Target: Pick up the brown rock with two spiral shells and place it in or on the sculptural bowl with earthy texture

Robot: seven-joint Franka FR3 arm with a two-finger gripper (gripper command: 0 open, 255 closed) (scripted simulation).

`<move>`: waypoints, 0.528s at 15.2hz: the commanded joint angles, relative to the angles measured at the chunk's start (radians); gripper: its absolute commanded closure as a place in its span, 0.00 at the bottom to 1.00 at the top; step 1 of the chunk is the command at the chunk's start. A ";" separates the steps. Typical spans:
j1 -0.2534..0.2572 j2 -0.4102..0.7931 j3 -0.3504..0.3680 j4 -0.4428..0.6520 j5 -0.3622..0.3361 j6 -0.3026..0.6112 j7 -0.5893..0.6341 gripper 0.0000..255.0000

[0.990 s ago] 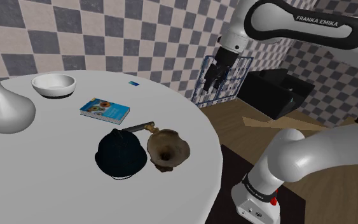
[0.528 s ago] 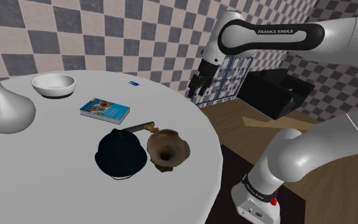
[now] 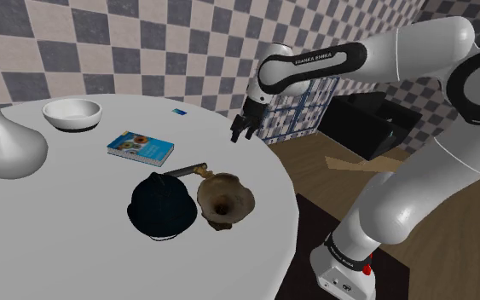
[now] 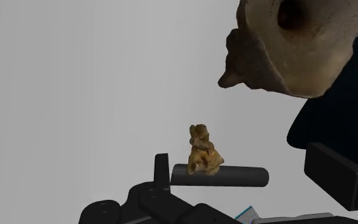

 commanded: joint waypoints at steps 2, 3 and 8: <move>0.006 0.106 -0.006 0.034 0.030 0.066 -0.034 0.00; 0.007 0.145 -0.007 0.050 0.041 0.085 -0.046 0.00; 0.007 0.339 -0.006 0.151 0.101 0.165 -0.107 0.00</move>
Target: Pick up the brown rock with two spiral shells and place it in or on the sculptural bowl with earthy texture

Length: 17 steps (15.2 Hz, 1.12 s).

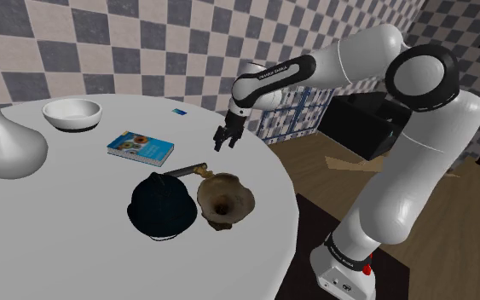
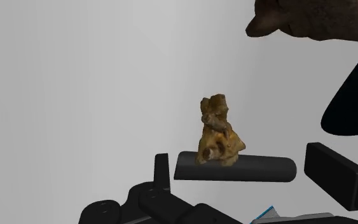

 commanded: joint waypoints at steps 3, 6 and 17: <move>-0.008 0.159 0.008 0.094 0.047 0.053 -0.049 0.00; -0.010 0.213 0.016 0.116 0.064 0.083 -0.062 0.00; -0.006 0.267 0.028 0.110 0.085 0.143 -0.076 0.00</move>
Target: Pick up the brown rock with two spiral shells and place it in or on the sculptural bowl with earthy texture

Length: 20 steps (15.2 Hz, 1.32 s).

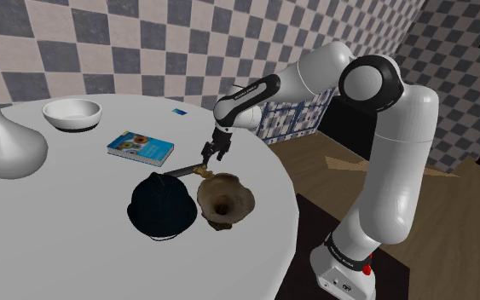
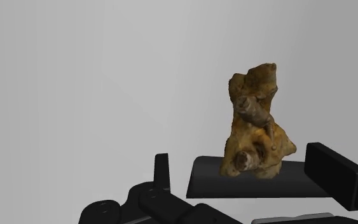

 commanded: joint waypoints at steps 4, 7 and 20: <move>0.000 0.000 0.000 0.000 0.000 0.000 0.000 1.00; 0.000 0.000 0.000 0.000 0.000 0.000 0.000 1.00; -0.024 -0.044 0.046 -0.106 0.138 0.025 -0.039 0.00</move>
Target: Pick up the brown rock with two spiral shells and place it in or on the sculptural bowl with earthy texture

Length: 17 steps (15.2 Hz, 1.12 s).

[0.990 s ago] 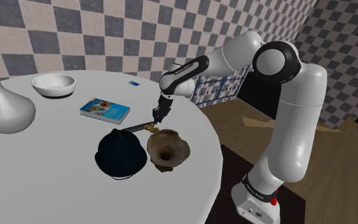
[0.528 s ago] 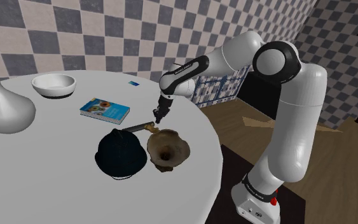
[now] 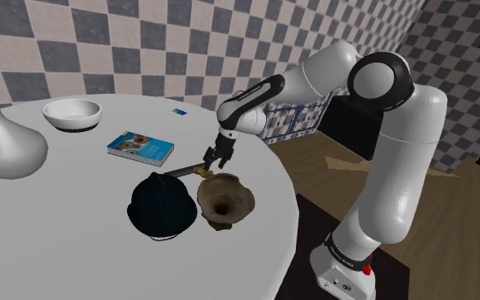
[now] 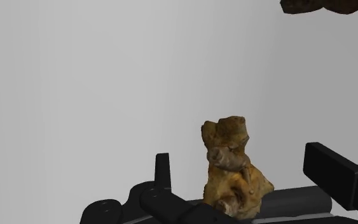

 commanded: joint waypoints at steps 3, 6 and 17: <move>0.003 0.038 0.014 -0.003 0.027 0.041 -0.015 0.00; 0.005 0.067 0.023 -0.001 0.041 0.068 -0.024 0.00; 0.005 0.067 0.023 -0.001 0.041 0.068 -0.024 1.00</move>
